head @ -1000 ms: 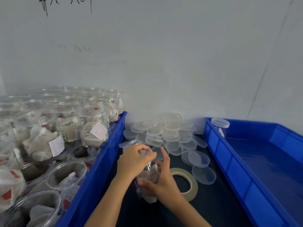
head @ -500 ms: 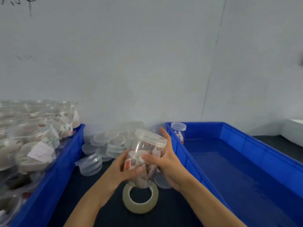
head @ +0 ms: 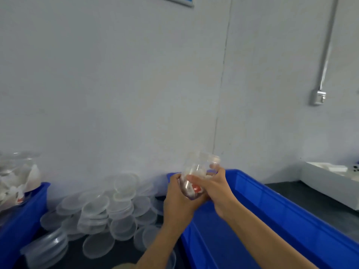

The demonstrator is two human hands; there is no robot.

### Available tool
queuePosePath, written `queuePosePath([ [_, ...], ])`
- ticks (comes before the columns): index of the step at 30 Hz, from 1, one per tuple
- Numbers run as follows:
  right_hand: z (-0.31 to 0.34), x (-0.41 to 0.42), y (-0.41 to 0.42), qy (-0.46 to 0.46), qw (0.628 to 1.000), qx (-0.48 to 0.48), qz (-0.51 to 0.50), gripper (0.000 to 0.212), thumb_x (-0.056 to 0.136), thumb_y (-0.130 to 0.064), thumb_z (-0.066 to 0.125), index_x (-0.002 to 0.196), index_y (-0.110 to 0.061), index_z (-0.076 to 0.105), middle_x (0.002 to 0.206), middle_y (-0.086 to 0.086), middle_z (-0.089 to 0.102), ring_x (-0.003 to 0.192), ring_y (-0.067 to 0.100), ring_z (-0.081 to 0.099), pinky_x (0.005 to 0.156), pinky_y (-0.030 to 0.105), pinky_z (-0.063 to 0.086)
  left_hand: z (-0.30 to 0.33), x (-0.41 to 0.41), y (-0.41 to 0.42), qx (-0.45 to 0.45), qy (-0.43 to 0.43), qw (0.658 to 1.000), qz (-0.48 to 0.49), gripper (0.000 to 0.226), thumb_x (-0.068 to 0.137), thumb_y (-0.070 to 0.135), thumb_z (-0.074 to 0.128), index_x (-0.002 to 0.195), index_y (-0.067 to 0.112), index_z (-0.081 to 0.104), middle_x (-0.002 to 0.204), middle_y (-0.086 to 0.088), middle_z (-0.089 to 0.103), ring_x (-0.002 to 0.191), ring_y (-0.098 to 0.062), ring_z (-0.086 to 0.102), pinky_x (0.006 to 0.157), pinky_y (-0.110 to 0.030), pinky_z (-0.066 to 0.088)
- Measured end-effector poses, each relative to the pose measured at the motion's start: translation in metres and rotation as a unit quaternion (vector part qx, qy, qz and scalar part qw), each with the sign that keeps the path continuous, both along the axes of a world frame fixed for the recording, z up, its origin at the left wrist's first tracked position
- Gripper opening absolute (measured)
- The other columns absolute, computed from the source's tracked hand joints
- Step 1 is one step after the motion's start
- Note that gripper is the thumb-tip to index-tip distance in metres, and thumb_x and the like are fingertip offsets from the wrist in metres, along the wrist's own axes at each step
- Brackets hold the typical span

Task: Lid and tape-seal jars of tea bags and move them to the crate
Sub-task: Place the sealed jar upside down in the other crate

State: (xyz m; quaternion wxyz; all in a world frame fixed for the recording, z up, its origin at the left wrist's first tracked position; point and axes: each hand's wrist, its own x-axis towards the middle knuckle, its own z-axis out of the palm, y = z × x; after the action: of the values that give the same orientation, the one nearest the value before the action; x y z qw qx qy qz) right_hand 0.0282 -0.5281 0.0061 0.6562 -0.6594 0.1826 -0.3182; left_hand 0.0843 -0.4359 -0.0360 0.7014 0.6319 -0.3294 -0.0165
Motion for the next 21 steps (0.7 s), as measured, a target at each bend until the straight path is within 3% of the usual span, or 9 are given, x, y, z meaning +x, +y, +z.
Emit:
queuePosePath([
  [3, -0.010, 0.016, -0.038, 0.016, 0.999, 0.000, -0.038, 0.081, 0.062, -0.018, 0.091, 0.124, -0.018, 0.039, 0.105, 0.001, 0.062, 0.092, 0.016, 0.064, 0.064, 0.030, 0.051, -0.001, 0.023, -0.029, 0.125, -0.078, 0.989, 0.001, 0.066, 0.054, 0.060, 0.082, 0.105, 0.029, 0.054, 0.095, 0.011, 0.068, 0.087, -0.007, 0.066, 0.078, -0.038, 0.056],
  [5, -0.023, 0.026, -0.060, 0.036, 0.999, -0.003, -0.037, 0.084, 0.060, -0.015, 0.091, 0.125, -0.018, 0.037, 0.109, 0.004, 0.061, 0.091, 0.019, 0.065, 0.056, 0.030, 0.051, -0.003, 0.044, -0.044, 0.205, -0.126, 0.971, -0.008, 0.061, 0.060, 0.068, 0.074, 0.101, 0.025, 0.061, 0.094, 0.009, 0.069, 0.088, -0.012, 0.065, 0.080, -0.041, 0.054],
  [9, -0.060, 0.051, -0.090, 0.086, 0.996, 0.006, -0.004, 0.087, 0.051, -0.018, 0.090, 0.119, -0.019, 0.035, 0.113, 0.010, 0.061, 0.082, 0.022, 0.067, 0.049, 0.026, 0.051, -0.019, 0.088, -0.064, 0.281, -0.123, 0.951, -0.021, 0.061, 0.075, 0.038, 0.080, 0.128, 0.022, 0.054, 0.123, 0.004, 0.063, 0.110, -0.020, 0.061, 0.095, -0.040, 0.050],
  [12, -0.084, 0.071, -0.099, 0.128, 0.992, 0.004, 0.013, 0.091, 0.048, -0.027, 0.091, 0.119, -0.022, 0.034, 0.108, 0.005, 0.063, 0.078, 0.018, 0.067, 0.047, 0.024, 0.049, -0.031, 0.113, -0.073, 0.330, -0.141, 0.933, -0.021, 0.060, 0.082, 0.018, 0.068, 0.137, 0.022, 0.045, 0.134, 0.003, 0.058, 0.120, -0.019, 0.056, 0.102, -0.036, 0.044],
  [15, -0.103, 0.089, -0.106, 0.167, 0.985, -0.030, 0.022, 0.088, 0.057, -0.029, 0.091, 0.121, -0.023, 0.031, 0.104, 0.005, 0.062, 0.075, 0.018, 0.065, 0.051, 0.026, 0.049, -0.044, 0.128, -0.081, 0.327, -0.125, 0.937, -0.007, 0.055, 0.086, 0.011, 0.057, 0.139, 0.020, 0.043, 0.138, 0.003, 0.057, 0.121, -0.020, 0.055, 0.102, -0.036, 0.044],
  [19, -0.118, 0.107, -0.113, 0.187, 0.982, -0.023, 0.030, 0.088, 0.062, -0.021, 0.091, 0.123, -0.028, 0.028, 0.110, 0.004, 0.058, 0.090, 0.022, 0.065, 0.064, 0.038, 0.060, -0.062, 0.137, -0.089, 0.335, -0.138, 0.932, 0.021, 0.049, 0.086, 0.011, 0.057, 0.133, 0.018, 0.046, 0.132, -0.001, 0.057, 0.116, -0.018, 0.054, 0.097, -0.029, 0.045],
  [21, -0.123, 0.110, -0.116, 0.187, 0.981, -0.027, 0.039, 0.089, 0.060, -0.018, 0.091, 0.124, -0.028, 0.030, 0.112, 0.005, 0.059, 0.093, 0.024, 0.065, 0.064, 0.037, 0.060, -0.068, 0.140, -0.093, 0.334, -0.150, 0.930, 0.038, 0.045, 0.087, 0.014, 0.059, 0.130, 0.017, 0.048, 0.130, -0.002, 0.055, 0.117, -0.018, 0.050, 0.099, -0.029, 0.043],
])
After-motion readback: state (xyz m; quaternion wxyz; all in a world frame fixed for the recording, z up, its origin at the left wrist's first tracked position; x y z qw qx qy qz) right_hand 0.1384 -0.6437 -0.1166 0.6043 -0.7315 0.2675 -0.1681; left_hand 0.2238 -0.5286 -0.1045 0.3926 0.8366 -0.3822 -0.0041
